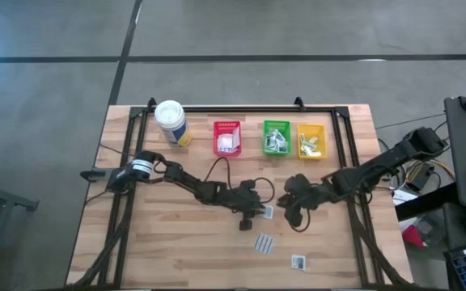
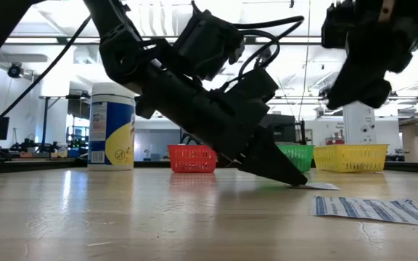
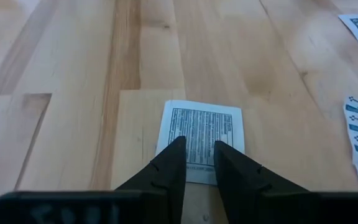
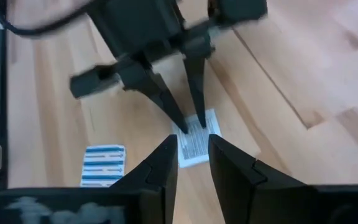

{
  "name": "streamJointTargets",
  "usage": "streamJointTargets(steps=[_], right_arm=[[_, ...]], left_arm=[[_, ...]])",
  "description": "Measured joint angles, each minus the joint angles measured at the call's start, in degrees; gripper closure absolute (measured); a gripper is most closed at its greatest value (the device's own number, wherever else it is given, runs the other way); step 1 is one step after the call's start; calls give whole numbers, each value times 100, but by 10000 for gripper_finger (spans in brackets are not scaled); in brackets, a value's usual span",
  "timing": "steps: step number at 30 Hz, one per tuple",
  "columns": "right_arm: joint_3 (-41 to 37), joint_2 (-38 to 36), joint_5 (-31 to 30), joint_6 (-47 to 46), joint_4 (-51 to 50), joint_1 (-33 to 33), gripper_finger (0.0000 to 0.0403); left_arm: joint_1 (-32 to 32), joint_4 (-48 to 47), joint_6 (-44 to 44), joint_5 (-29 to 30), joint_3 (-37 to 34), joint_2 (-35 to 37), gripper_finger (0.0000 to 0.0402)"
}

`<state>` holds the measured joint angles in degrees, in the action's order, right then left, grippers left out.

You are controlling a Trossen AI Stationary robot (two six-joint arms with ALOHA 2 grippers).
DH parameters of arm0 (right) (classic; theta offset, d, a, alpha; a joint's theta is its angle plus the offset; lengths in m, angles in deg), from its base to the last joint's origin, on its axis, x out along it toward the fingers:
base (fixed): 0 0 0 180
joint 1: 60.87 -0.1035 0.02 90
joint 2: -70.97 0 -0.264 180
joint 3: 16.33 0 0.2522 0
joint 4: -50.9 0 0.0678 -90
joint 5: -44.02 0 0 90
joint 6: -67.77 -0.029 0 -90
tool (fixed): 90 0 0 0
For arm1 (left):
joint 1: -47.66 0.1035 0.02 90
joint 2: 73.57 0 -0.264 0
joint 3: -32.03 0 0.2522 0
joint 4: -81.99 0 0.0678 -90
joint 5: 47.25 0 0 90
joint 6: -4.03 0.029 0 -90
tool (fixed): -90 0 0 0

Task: Pick & Place First Aid Supplies
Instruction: Put the alcohol pad in the green bin

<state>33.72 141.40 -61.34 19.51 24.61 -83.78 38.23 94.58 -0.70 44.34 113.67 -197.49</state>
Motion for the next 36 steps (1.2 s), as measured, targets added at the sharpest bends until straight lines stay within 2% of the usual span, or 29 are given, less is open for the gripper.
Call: streamJointTargets(steps=[8, 14, 21, 28, 36], right_arm=[[-315, 620, 4, -525, 573, -23, 323], [-366, 1170, 12, -795, 1067, -18, 326], [-320, 1512, 18, -745, 1154, 239, 309], [-329, 1514, 16, -733, 1217, 586, 300], [-334, 1520, 23, -839, 1502, 805, 307]], left_arm=[[-1, -36, -243, 219, -109, 20, 307], [23, -218, -1047, 1381, -118, 26, 307], [24, -285, -2134, 1741, -126, 43, 307], [26, -385, -1859, 1897, -147, 254, 307], [-59, -459, -1571, 1839, -162, 464, 307]])
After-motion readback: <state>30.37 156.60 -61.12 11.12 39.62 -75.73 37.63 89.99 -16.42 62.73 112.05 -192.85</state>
